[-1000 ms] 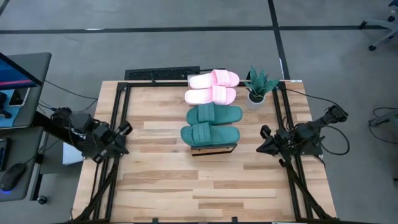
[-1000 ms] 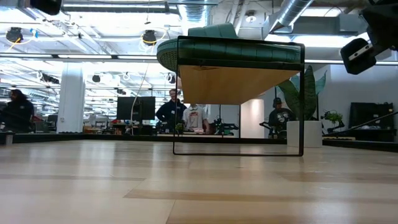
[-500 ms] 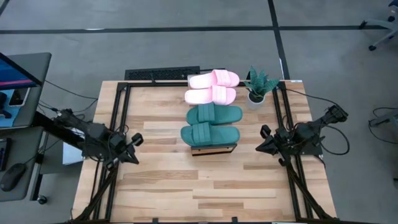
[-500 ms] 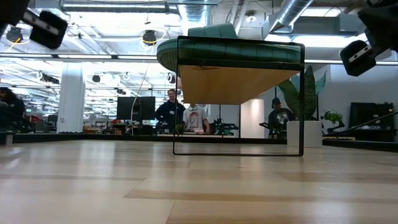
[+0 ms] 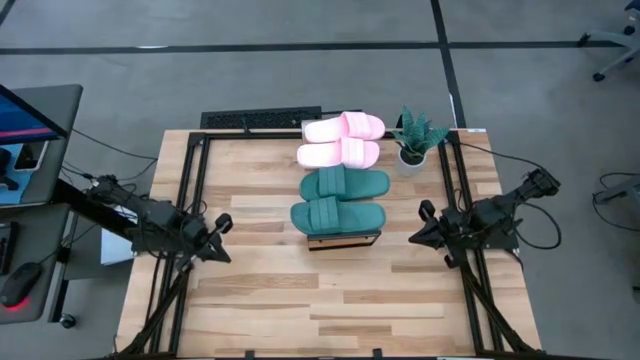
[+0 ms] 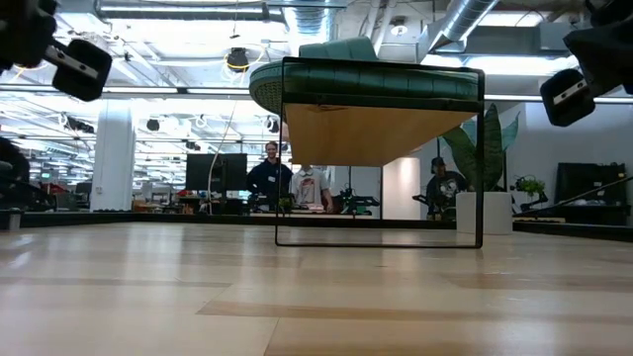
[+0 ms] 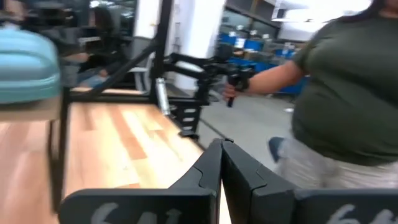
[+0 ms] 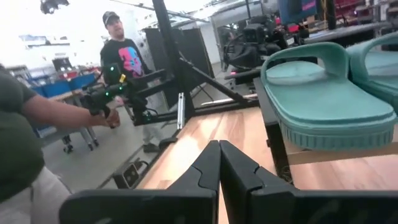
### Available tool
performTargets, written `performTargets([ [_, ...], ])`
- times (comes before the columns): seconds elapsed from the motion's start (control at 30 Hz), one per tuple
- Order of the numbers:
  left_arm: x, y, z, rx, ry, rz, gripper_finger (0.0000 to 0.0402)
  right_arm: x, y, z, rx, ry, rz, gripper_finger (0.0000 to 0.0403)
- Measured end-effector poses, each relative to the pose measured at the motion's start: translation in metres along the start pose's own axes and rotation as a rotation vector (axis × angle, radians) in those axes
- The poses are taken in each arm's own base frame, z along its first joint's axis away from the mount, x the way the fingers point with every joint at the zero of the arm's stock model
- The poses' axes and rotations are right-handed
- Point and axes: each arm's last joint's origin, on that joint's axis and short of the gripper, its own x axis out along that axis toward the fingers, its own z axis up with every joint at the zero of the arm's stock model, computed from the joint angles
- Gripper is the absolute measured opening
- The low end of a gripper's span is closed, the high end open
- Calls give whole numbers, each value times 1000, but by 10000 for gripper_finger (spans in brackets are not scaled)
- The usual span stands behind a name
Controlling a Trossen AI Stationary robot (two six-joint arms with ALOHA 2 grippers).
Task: Pick and place slides into the shelf
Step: Return to Home Position
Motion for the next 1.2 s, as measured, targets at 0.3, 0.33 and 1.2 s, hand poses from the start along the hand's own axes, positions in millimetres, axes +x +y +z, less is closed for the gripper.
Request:
performTargets([
  [0.3, 0, 1, -3, -17, 27, 20, 0, 0, 2, -1, -26, 10, 33, 0],
  [0.33, 0, 1, -3, -29, 28, 14, 0, 0, 2, -1, -26, 10, 32, 0],
  [1.2, 0, 2, -4, -105, 25, 34, 0, 0, 2, -1, -27, 10, 30, 0],
])
